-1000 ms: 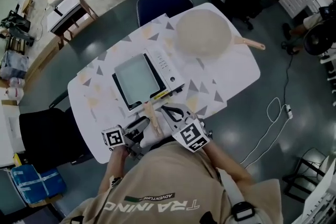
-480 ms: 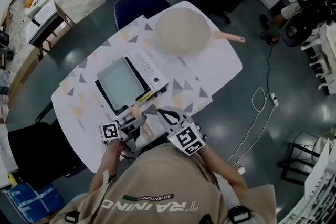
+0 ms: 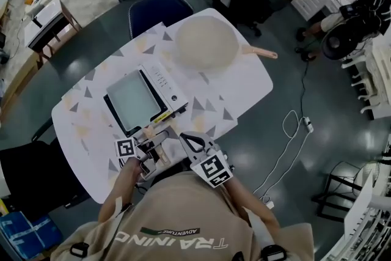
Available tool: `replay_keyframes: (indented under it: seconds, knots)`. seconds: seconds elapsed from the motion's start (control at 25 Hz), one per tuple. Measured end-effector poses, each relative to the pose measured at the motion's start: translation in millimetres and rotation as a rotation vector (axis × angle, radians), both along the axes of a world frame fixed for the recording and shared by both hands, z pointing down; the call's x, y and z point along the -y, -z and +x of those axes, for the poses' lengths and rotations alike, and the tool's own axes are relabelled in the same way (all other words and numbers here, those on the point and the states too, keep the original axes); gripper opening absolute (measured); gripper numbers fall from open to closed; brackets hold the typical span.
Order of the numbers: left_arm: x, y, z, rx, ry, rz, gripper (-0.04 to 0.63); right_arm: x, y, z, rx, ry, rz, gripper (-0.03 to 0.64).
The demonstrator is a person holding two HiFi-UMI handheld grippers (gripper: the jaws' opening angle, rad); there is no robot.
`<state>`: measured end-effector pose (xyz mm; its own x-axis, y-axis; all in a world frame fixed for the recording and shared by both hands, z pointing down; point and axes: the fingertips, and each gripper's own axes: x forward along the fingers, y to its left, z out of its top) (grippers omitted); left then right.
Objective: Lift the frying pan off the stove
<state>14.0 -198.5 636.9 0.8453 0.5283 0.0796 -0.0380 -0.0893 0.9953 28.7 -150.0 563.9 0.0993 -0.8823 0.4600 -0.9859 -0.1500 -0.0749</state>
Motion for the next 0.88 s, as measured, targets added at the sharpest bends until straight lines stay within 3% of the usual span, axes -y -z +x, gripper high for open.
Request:
replay_keyframes:
  seconds: [0.04,0.12,0.36,0.76,0.88]
  knots:
    - [1,-1,0,0.011,0.009,-0.012,0.169,0,1,0,0.0,0.001,0.001,-0.003]
    - [3,-2,0,0.027,0.031,-0.042,0.07,1,1,0,0.001,0.003,0.006,-0.003]
    - [4,0,3,0.036,0.079,-0.123,0.034,6,3,2,0.005,0.022,0.023,-0.003]
    - [2,4,0,0.029,0.008,0.063,0.059,9,1,2,0.023,0.044,0.041,-0.003]
    - [5,14,0,0.02,0.015,0.073,0.071,9,2,4,0.025,0.045,0.049,-0.003]
